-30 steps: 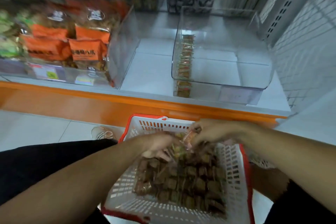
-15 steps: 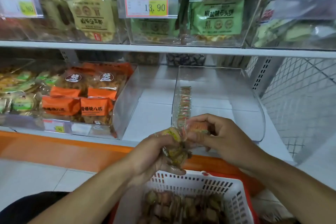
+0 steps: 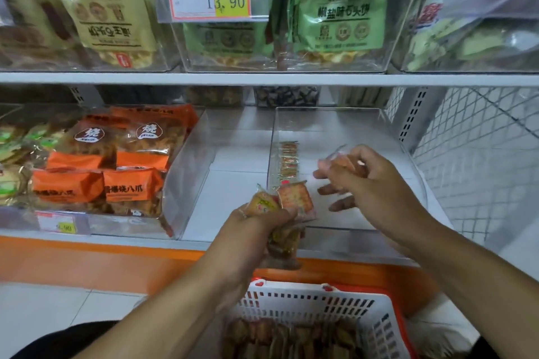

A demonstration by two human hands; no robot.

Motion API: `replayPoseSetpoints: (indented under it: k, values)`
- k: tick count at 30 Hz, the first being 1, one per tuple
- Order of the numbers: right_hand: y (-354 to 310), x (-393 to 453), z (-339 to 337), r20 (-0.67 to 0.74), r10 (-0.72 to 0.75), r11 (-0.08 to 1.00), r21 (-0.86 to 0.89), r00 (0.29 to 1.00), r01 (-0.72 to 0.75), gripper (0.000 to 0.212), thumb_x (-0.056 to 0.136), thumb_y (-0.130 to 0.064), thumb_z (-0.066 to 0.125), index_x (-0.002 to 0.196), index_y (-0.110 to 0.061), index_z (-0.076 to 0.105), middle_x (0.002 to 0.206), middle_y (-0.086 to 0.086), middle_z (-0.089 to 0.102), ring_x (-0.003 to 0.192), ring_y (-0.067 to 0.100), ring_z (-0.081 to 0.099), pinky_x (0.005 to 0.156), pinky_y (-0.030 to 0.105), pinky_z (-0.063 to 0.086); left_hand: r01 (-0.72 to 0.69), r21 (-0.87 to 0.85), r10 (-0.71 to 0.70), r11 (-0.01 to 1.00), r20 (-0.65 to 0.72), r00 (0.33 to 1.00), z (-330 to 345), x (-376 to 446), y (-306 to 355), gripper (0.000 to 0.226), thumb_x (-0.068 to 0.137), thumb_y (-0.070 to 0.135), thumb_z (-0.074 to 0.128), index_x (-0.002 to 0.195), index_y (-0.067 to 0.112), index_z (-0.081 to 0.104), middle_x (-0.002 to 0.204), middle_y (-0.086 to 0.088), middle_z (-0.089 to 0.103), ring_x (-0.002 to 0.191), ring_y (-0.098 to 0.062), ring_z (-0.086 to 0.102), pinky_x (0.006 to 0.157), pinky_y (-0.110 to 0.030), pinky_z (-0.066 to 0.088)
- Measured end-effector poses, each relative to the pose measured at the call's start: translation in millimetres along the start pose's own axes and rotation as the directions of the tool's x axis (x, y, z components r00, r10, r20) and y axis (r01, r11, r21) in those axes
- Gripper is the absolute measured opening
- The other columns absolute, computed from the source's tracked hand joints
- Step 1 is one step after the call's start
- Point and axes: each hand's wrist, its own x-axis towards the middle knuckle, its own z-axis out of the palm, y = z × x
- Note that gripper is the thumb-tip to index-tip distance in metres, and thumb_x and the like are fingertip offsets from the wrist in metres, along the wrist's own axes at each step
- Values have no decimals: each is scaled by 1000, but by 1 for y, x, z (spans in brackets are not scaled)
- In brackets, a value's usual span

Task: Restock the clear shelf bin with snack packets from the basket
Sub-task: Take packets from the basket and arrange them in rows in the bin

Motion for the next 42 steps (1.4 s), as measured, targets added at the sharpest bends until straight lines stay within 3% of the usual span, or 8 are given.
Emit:
replayPoseSetpoints:
  k: [3,8,13,20,26,29,32,42]
  values:
    - [-3,4,-5,114,176,962,191,978,-195,8,92,-15,70,93,-12,62,91,5,76,66,18,70,45,27,47,-29,-34,27,999,-43,999,3,0,-2,21,90,23,74,107,11,78,99,-16,78,87,-28,77,70,-47,63]
    - [-1,6,4,419,231,856,341,878,-388,14,86,-28,74,81,-15,78,82,3,67,63,10,61,49,22,42,-56,-36,54,998,-51,997,4,2,-5,11,89,25,74,98,21,80,99,-10,79,90,-28,77,69,-44,64]
    - [6,6,9,263,126,938,282,957,-201,23,92,2,63,89,-16,77,95,4,77,80,11,71,60,22,54,-92,-68,87,993,-80,993,1,4,-1,20,92,20,71,109,12,76,100,-15,79,88,-32,77,67,-42,63]
    - [11,12,9,247,123,944,271,961,-190,37,84,8,71,114,-12,63,94,8,77,84,17,74,72,25,55,-114,-84,106,990,-90,990,-3,7,-2,19,91,21,73,106,11,77,96,-15,79,80,-27,78,62,-38,62]
    - [10,31,4,242,131,973,154,961,-171,28,86,10,68,109,-8,68,99,13,77,86,20,76,74,27,61,-208,-97,181,973,-229,956,-3,8,-3,11,91,14,71,97,9,78,86,-12,79,68,-19,76,62,-38,63]
    - [20,48,-2,54,55,965,-259,997,-39,23,81,-14,83,95,-18,64,94,5,77,86,18,73,76,35,57,-290,-117,235,950,-346,908,-7,12,1,10,91,14,71,96,8,77,83,-8,79,66,-15,75,64,-41,64]
    - [37,58,2,153,88,858,-514,984,3,25,85,-31,80,91,-24,56,91,-1,74,77,13,65,70,33,50,-305,-154,227,940,-387,894,-11,18,2,9,92,15,71,94,8,77,81,-10,77,68,-15,74,59,-37,62]
    - [71,75,23,312,272,867,-490,911,-91,11,100,-21,60,97,-22,50,84,4,71,74,18,68,68,36,54,-235,-189,143,954,-403,904,-16,33,-2,16,89,21,75,98,8,76,80,-9,78,65,-19,76,57,-35,61]
